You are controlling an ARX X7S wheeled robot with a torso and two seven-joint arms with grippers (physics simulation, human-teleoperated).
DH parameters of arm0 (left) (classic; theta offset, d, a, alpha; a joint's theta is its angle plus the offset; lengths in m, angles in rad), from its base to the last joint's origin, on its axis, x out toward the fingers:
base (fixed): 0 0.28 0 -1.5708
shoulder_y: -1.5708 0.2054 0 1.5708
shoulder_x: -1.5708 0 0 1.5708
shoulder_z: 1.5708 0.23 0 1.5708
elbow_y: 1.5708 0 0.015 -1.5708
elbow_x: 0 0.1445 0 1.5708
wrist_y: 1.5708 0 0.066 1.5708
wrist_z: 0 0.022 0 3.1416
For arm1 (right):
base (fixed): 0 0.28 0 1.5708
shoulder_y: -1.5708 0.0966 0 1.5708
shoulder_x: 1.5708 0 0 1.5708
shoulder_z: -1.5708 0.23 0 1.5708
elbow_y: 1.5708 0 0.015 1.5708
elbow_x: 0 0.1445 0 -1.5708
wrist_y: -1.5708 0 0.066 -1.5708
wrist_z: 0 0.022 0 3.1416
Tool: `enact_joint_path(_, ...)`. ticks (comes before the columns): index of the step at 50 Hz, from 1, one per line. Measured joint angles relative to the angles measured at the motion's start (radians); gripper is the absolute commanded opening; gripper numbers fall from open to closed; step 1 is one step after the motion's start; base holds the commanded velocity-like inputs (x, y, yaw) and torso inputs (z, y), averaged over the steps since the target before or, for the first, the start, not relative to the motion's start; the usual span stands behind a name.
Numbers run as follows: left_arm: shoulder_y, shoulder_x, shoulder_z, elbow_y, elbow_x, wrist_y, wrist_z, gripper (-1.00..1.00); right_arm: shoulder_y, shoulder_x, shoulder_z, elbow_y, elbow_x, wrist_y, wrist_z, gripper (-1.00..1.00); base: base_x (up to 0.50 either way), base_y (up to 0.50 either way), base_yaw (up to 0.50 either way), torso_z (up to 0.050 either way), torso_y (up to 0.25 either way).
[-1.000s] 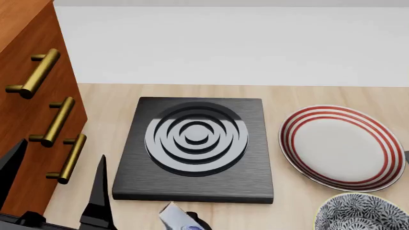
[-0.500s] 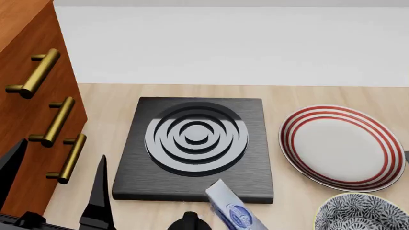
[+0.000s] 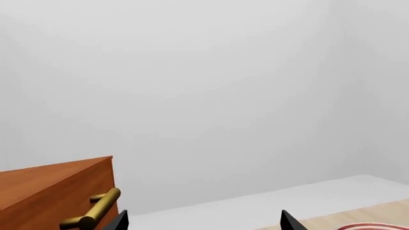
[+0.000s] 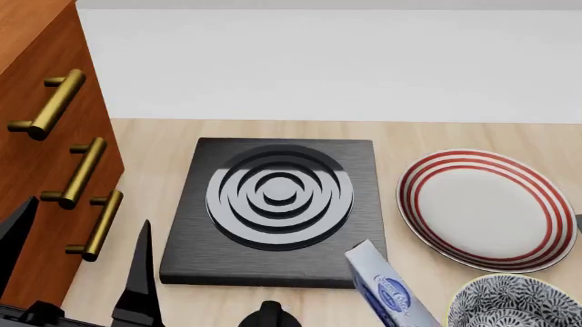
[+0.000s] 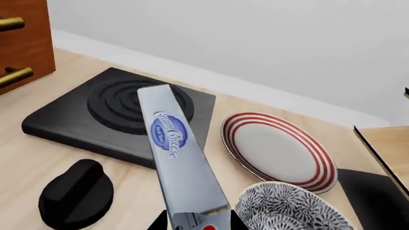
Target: Pick up the cream cheese and put it in the bowl.
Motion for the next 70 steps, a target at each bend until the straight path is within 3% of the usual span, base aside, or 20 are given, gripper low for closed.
enact_joint_path(47,-0.003,-0.007,0.009,-0.003,-0.011,0.007,-0.003,1.0,-0.181,0.076,0.419,-0.121,0.274,0.087,0.137,-1.0,0.0,0.0,0.0,0.0,0.001)
enact_joint_path(70,-0.007,-0.01,0.012,-0.003,-0.009,-0.003,-0.012,1.0,-0.24,0.057,0.484,-0.077,0.288,0.076,0.163,-1.0,0.0,0.0,0.0,0.0,0.0)
